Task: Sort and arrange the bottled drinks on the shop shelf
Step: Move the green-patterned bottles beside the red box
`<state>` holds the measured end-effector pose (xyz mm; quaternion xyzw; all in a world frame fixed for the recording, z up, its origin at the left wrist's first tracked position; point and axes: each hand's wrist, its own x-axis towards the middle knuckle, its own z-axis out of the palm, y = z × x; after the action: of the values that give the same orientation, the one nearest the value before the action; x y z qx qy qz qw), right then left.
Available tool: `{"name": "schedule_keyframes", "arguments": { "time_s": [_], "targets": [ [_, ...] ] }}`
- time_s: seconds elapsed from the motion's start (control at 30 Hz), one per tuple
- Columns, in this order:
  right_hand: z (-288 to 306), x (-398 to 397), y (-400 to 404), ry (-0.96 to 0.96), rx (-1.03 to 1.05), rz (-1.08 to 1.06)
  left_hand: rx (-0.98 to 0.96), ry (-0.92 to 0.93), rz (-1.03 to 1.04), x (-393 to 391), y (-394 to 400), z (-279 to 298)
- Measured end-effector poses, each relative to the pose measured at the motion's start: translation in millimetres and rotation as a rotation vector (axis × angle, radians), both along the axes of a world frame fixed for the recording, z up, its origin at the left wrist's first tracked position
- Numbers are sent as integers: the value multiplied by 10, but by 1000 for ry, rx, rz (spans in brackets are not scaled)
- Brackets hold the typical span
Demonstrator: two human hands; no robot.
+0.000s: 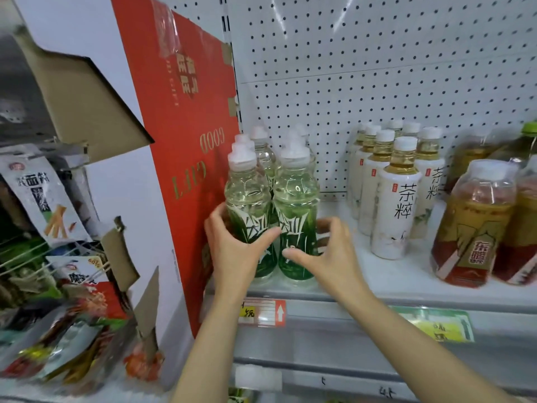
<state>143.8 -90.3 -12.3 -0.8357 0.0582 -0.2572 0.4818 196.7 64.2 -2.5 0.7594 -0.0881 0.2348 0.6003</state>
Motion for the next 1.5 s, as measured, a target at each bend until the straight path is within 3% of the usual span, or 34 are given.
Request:
{"name": "schedule_keyframes", "arguments": {
  "time_s": [0.13, 0.27, 0.5, 0.67, 0.77, 0.9, 1.13, 1.27, 1.37, 1.5],
  "targets": [
    [-32, 85, -62, 13, -45, -2, 98, 89, -3, 87, 24, -81],
    [-61, 58, -59, -46, -21, 74, 55, 147, -171, 147, 161, -171],
    [-213, 134, -5, -97, -76, 27, 49, 136, -260, 82, 174, -157],
    [-261, 97, 28, -112, -117, -2, 59, 119, -152, 43, 165, -300],
    [-316, -38, -27, -64, -337, -64, -60, -1, 31, -119, 77, -326],
    [-438, -337, -224, -190, -614, -243, -38, -389, 143, -353, -135, -192],
    [-493, -1070, -946, -255, -755, -538, 138, -475, -202, -737, -1100, -58],
    [-428, -1430, -1472, -248, -778, -651, 230, -798, -275, -1022, -1601, 46],
    [-317, -1612, -1871, -266, -802, -678, 303, -820, -359, -1088, -1987, 285],
    [-143, -1775, -2352, -292, -856, -675, 500, -658, -390, -1024, -2548, 685]
  ]
}}
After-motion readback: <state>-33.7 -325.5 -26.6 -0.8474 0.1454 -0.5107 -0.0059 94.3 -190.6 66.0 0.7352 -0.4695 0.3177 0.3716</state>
